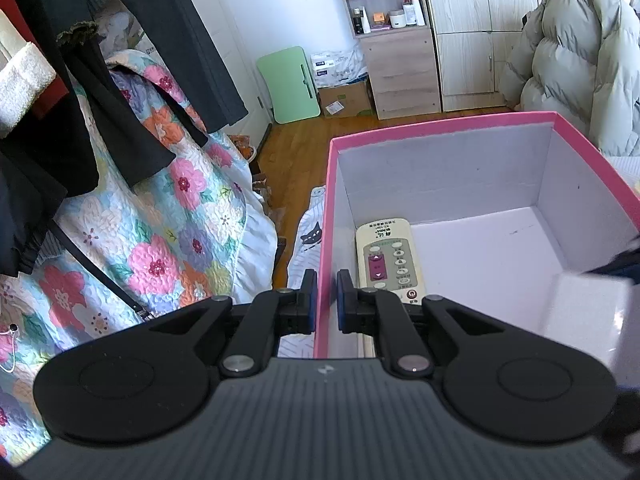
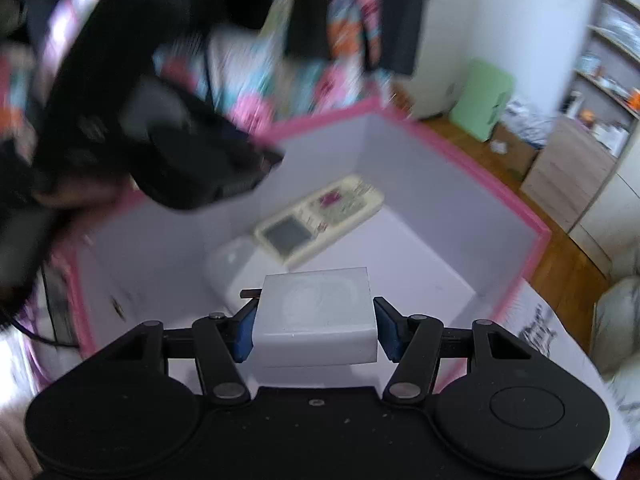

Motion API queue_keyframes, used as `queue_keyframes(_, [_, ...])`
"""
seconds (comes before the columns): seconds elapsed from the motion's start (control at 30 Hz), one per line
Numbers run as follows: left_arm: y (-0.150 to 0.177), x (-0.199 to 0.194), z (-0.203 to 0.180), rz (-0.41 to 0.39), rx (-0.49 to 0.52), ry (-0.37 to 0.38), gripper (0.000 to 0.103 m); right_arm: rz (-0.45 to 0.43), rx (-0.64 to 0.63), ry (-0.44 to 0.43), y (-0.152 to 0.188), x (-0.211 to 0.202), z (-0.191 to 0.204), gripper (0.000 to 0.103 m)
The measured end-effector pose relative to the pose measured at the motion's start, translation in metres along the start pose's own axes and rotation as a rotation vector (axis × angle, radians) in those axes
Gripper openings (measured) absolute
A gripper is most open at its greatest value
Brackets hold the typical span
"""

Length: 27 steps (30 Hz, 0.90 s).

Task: Organize rigid objects
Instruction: 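Place the charger block into the box and open the right tool, then grasp the white remote with the red label using the right tool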

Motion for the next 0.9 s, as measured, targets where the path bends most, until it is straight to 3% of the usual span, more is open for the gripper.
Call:
queue_keyframes(0.13, [0.000,0.000,0.001,-0.004,-0.009,0.005,0.008,0.143,-0.066,-0.059,-0.003,0.030,-0.001,0.063])
queue_keyframes(0.27, [0.001,0.001,-0.001,-0.006,0.004,-0.003,0.008,0.165,-0.112,-0.165,-0.012,0.037,0.005,0.063])
queue_keyframes(0.37, [0.001,0.001,-0.002,-0.007,0.008,-0.006,0.008,0.184,-0.169,-0.146,-0.014,0.041,0.014,0.063])
queue_keyframes(0.47, [0.002,0.001,-0.003,-0.006,0.005,-0.005,0.008,0.152,-0.191,-0.094,-0.013,0.034,0.014,0.076])
queue_keyframes(0.57, [0.002,0.001,-0.005,-0.006,0.010,-0.009,0.008,0.090,-0.126,-0.040,-0.014,0.020,-0.002,0.077])
queue_keyframes(0.77, [0.002,0.000,-0.005,-0.007,0.011,-0.009,0.008,-0.169,0.112,0.016,0.005,-0.054,-0.032,0.078])
queue_keyframes(0.9, [0.002,0.001,-0.002,-0.006,0.000,-0.002,0.009,-0.252,0.289,0.015,0.043,-0.101,-0.046,0.084])
Point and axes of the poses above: each gripper's, at about its wrist camera, not at the fingertips, and x roughly the way its jaws point, z to its left, y to its underside, the point moved 5 cm from there along x, roughly the way its jaws point, and after that the axes turned 10 degrees about -x, right-handed, at the moved point
